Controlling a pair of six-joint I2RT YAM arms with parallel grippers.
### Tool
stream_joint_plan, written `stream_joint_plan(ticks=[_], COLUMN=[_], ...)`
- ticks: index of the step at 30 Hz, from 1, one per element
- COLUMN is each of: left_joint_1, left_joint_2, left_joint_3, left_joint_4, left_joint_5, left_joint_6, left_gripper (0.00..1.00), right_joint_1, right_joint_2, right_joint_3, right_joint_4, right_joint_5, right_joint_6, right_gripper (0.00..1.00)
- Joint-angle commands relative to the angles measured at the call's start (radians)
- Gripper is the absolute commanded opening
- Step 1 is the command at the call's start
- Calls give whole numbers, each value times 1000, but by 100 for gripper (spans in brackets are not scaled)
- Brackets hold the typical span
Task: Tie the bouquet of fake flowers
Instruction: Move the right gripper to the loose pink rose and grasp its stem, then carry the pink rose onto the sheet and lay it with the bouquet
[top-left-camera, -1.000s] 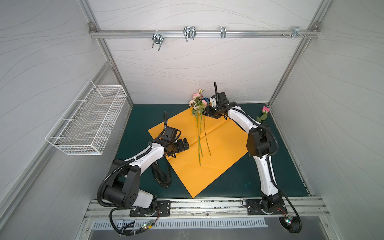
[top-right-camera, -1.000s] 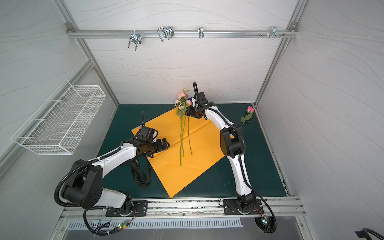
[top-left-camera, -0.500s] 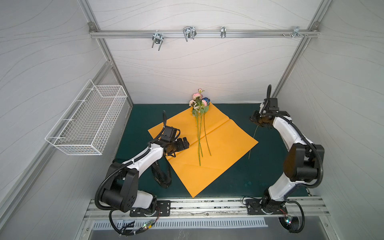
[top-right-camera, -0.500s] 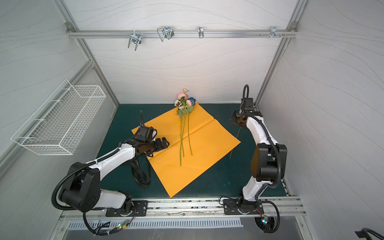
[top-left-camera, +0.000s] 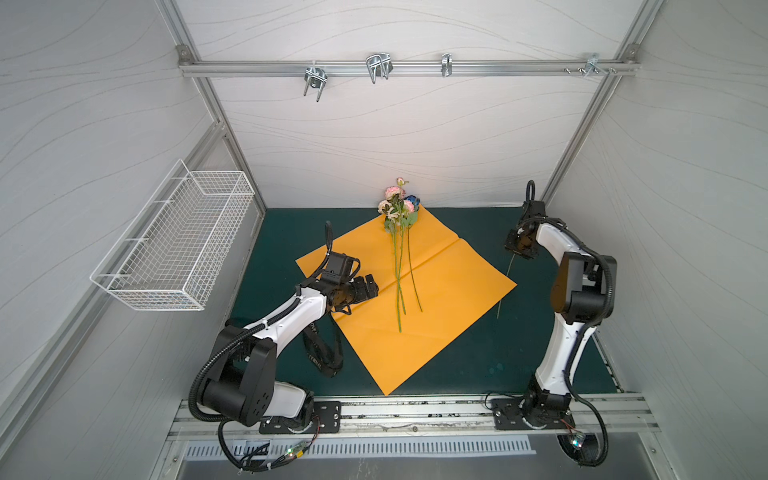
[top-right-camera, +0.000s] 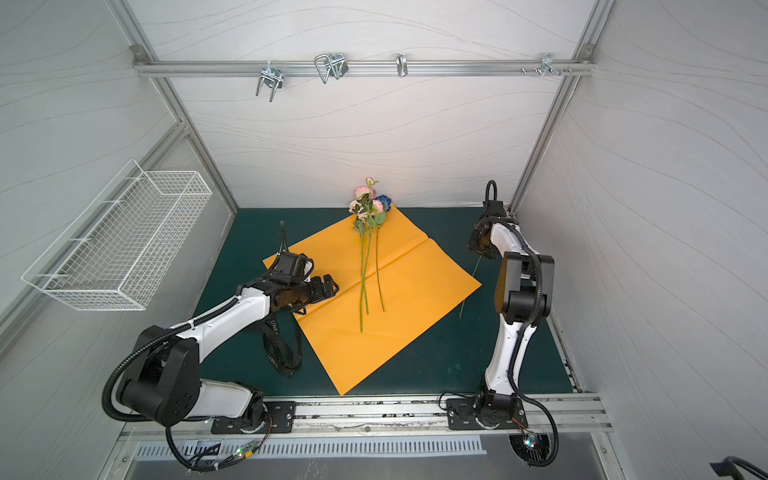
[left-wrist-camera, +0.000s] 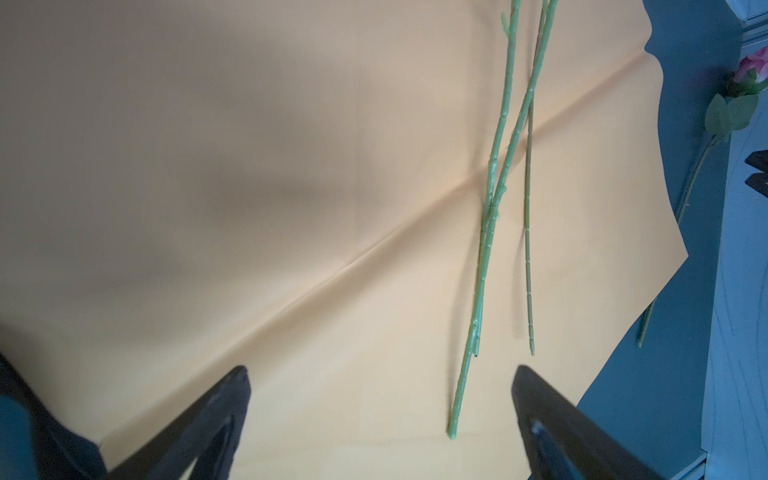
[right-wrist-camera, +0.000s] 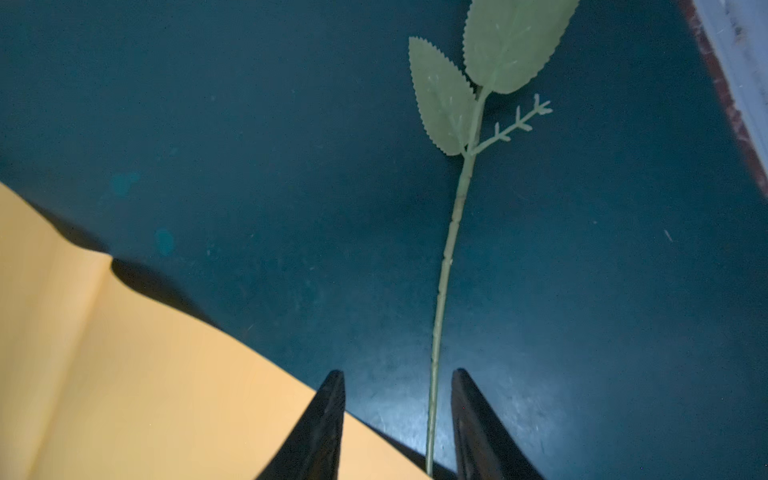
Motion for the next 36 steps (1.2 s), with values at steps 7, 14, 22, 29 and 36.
stream_joint_plan(ticks=[7, 14, 22, 29, 36], left_joint_1=[-5, -5, -5, -5, -5], left_joint_2=[2, 5, 5, 3, -2], left_joint_3=[45, 44, 45, 44, 36], left_joint_4=[7, 7, 4, 2, 3], left_joint_5=[-9, -9, -12, -15, -21], left_joint_6=[-5, -8, -8, -8, -10], left_gripper=[99, 99, 99, 99, 99], right_joint_1=[-24, -29, -41, -66, -61], right_joint_2=[95, 133, 177, 139, -22], right_joint_3=[52, 54, 70, 89, 139], right_joint_4=[-82, -81, -101, -121, -194], right_joint_5=[-12, -14, -23, 32, 120], right_joint_6=[-12, -19, -19, -54, -100], right_gripper=[41, 36, 15, 0, 0])
